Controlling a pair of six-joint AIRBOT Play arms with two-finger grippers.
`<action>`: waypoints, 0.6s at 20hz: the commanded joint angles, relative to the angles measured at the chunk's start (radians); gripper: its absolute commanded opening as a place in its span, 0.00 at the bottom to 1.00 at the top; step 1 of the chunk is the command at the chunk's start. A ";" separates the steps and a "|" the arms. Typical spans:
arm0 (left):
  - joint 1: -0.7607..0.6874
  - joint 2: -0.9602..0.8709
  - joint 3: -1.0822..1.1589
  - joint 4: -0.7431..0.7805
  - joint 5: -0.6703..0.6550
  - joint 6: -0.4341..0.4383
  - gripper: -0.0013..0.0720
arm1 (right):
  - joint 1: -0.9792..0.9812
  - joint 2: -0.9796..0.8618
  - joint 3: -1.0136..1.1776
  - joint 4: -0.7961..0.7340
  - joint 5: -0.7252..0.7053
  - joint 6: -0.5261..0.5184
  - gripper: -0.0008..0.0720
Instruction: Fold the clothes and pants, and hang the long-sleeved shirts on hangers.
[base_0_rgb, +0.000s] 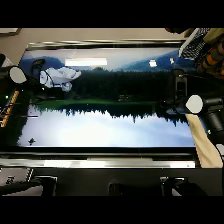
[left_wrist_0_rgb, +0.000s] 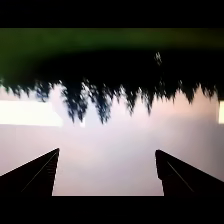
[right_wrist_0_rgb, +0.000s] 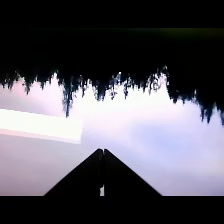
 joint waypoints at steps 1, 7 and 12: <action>0.056 -0.068 0.087 0.189 0.218 -0.269 0.95 | 0.001 0.001 0.001 0.000 0.029 0.000 0.07; 0.155 -0.414 0.220 0.183 0.303 -0.407 0.95 | 0.001 0.000 0.001 -0.001 0.018 0.031 0.07; 0.159 -0.486 0.229 -0.002 0.565 -0.421 0.64 | 0.001 0.000 0.001 -0.001 0.017 0.035 0.07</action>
